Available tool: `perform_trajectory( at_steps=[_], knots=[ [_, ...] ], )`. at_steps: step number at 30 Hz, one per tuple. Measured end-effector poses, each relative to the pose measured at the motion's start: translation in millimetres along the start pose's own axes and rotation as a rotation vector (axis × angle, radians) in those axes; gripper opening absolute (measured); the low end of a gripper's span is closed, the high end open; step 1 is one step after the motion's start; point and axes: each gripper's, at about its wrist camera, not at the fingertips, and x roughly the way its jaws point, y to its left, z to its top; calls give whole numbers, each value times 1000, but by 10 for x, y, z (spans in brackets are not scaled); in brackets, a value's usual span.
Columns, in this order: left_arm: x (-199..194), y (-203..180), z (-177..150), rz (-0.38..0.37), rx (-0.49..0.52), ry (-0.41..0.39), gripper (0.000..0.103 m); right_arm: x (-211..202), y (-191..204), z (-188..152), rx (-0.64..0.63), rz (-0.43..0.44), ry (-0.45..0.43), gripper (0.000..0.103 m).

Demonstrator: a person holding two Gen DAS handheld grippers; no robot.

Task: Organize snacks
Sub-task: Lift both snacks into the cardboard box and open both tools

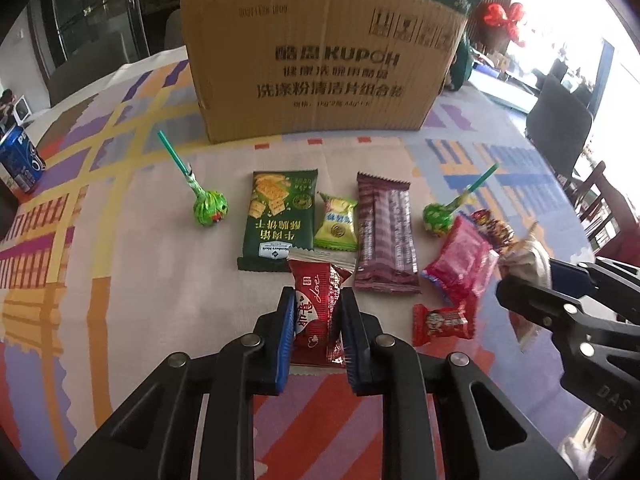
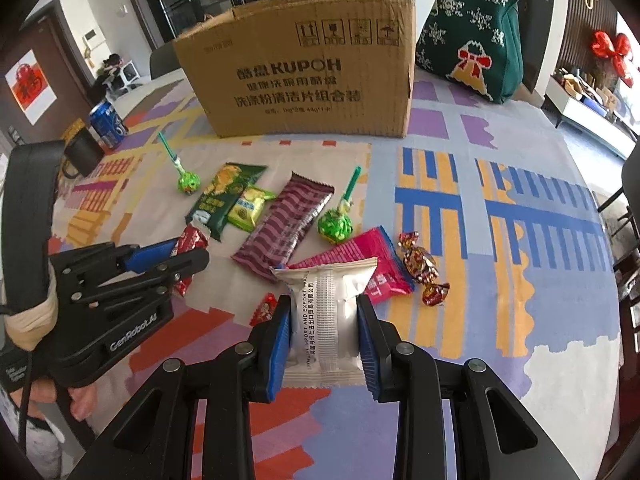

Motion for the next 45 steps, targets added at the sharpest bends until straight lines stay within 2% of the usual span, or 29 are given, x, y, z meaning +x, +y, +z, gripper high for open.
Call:
perform_trajectory(
  at_steps=[10, 20, 36, 45],
  knots=[
    [-423, -25, 162, -6, -2, -104, 22, -238, 32, 186, -9, 32, -95, 32],
    [-721, 46, 521, 26, 2, -212, 22, -458, 89, 519, -34, 48, -213, 32],
    [-938, 207, 1284, 59, 14, -323, 22, -651, 83, 1338, -49, 47, -350, 32],
    [-884, 315, 1707, 60, 19, -348, 22, -614, 68, 1794, -56, 40, -377, 32]
  ],
)
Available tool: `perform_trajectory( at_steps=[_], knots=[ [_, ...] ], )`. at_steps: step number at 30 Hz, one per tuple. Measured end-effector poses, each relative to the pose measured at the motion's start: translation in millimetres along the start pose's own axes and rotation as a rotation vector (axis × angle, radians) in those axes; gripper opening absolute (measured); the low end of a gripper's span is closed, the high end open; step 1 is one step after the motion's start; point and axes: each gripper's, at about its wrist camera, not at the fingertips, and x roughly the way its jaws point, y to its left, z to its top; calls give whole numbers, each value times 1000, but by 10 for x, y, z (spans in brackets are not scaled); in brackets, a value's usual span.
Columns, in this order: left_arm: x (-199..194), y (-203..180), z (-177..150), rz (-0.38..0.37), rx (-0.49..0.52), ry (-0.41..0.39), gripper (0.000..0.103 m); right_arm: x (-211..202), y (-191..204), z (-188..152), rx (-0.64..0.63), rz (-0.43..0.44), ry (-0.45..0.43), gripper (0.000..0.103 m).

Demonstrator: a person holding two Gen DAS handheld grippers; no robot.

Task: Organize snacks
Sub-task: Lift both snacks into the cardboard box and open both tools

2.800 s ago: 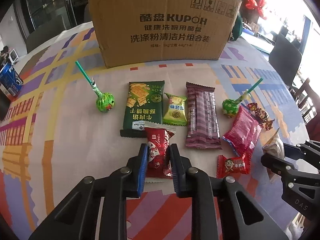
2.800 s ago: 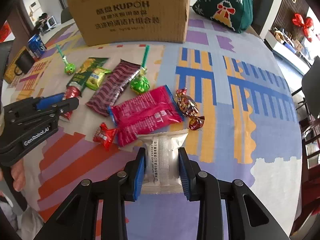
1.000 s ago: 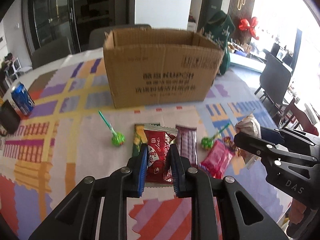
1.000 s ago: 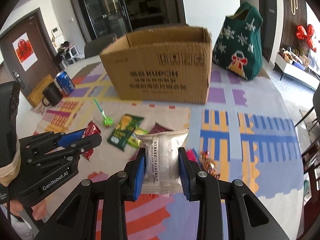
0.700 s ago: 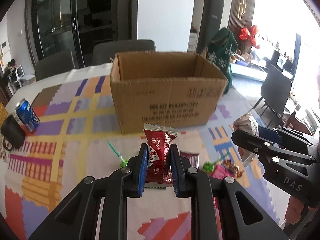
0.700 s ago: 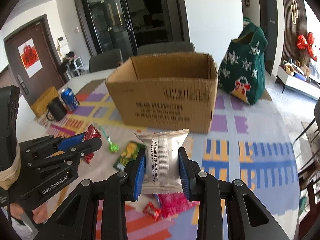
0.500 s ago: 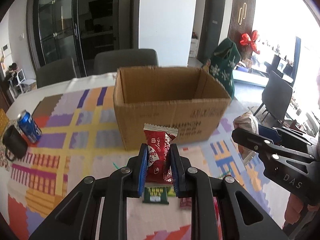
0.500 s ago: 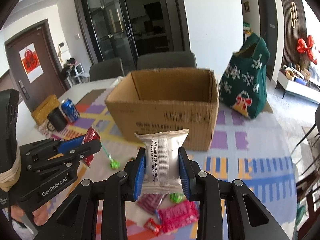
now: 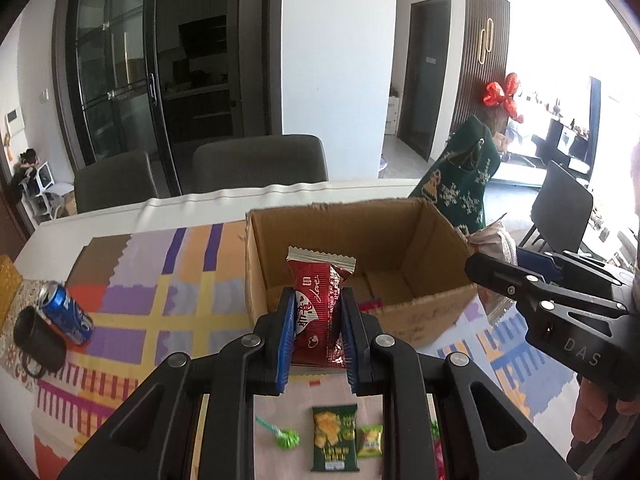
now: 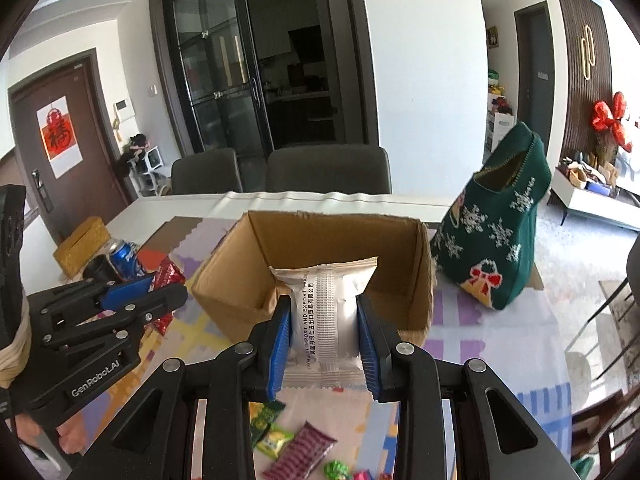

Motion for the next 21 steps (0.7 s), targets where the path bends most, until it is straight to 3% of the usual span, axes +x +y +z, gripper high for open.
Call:
perform_trajectory(
  at_steps=[18, 20, 21],
  knots=[
    [697, 197, 367, 10, -27, 125, 25, 645, -27, 392, -19, -33, 63, 33],
    [663, 155, 356, 72, 4, 116, 44, 700, -27, 402, -28, -36, 75, 35],
    [632, 145, 343, 90, 14, 107, 59, 734, -25, 402, -37, -47, 92, 43]
  ],
)
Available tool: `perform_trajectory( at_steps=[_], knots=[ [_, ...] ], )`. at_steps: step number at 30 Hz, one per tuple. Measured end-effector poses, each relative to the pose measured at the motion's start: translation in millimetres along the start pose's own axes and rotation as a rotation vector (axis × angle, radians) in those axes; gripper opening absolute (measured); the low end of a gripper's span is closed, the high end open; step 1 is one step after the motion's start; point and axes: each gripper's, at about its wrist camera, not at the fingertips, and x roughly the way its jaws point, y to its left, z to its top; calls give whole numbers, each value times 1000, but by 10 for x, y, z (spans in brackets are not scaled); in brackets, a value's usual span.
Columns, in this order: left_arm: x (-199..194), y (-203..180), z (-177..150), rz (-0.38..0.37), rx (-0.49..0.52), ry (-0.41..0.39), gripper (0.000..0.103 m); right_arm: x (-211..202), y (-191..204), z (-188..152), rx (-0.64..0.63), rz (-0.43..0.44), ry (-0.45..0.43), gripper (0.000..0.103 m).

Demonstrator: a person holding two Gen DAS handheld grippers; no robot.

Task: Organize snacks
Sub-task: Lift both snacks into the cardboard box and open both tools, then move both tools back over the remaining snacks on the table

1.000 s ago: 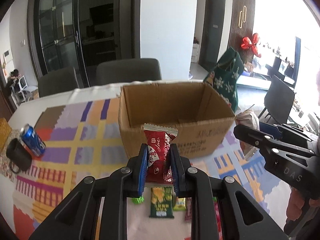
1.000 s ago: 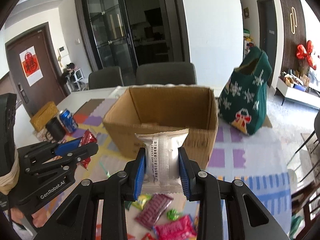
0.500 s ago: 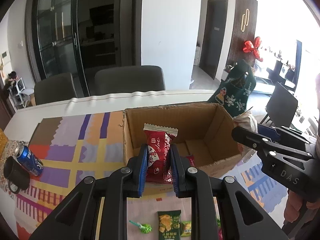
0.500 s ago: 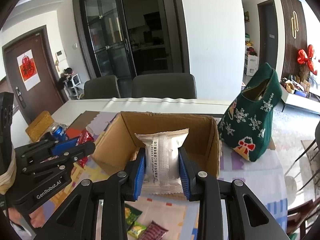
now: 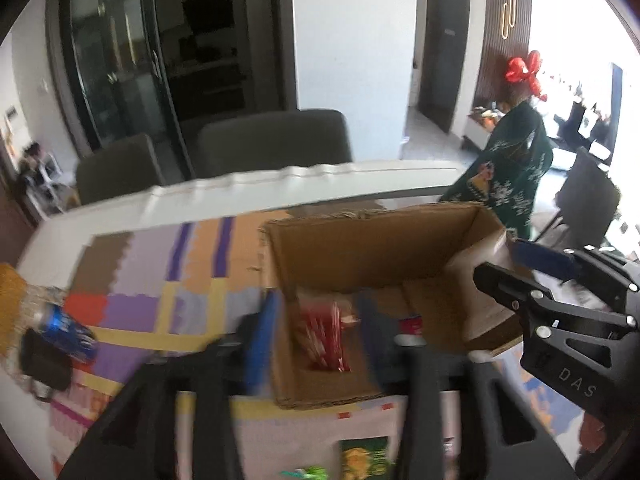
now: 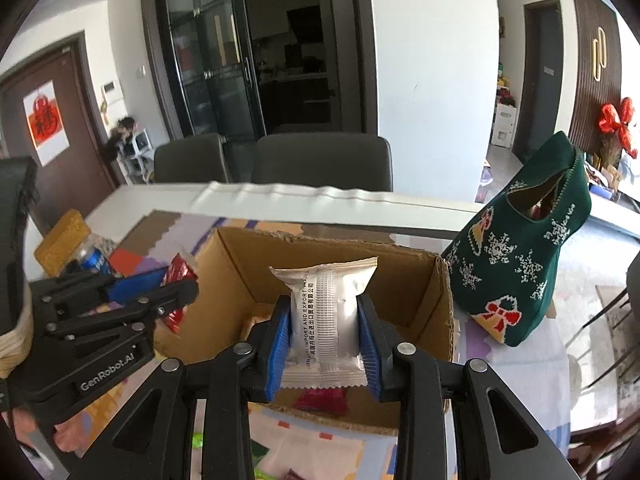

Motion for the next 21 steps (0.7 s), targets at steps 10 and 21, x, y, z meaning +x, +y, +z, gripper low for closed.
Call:
perform_trajectory(
  at_steps=[10, 21],
  knots=[
    [-392, 39, -194, -18, -1, -41, 62, -219, 3, -197, 23, -5, 14, 55],
    [-888, -57, -448, -38, 1, -114, 62, -717, 165, -415, -31, -25, -64, 59]
  ],
)
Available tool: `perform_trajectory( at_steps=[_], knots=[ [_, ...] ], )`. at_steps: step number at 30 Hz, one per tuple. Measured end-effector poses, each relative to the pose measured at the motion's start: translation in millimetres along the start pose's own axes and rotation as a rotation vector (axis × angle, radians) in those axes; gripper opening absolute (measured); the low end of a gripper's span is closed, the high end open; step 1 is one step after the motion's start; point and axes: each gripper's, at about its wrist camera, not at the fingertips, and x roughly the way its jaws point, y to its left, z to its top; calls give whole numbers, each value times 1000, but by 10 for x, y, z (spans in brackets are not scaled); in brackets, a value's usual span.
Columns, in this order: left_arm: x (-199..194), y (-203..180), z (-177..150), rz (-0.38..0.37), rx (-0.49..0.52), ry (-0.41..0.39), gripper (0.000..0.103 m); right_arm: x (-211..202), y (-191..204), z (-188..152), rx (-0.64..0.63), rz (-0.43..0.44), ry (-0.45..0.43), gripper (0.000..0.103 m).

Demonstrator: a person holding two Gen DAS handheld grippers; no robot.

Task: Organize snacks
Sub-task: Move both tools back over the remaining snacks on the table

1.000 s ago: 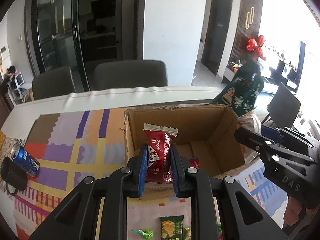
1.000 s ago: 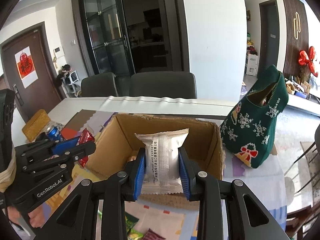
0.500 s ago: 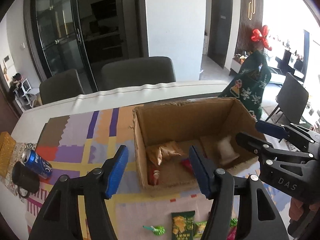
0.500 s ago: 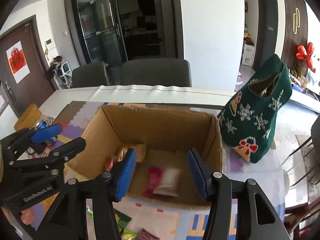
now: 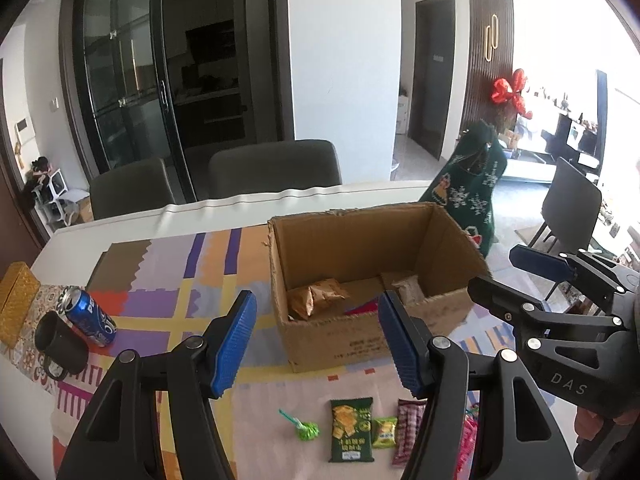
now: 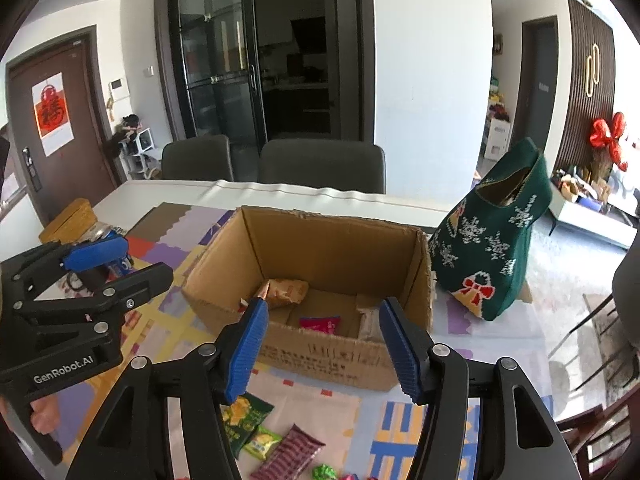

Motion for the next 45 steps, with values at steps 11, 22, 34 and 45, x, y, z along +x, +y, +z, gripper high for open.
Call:
perform_trajectory(
  at_steps=[11, 22, 34, 45],
  knots=[
    [-259, -338, -317, -62, 40, -11, 63, -398, -105, -343, 10, -2, -23, 59],
    [-236, -623, -690, -112, 88, 42, 63, -515, -274, -756, 31, -13, 29, 59],
    [77, -888, -1092, -173, 155, 154, 63, -337, -451, -1267, 63, -27, 159, 59],
    [405, -1072, -1370, -266, 217, 244, 63, -135, -556, -1614, 93, -34, 262, 59]
  ],
)
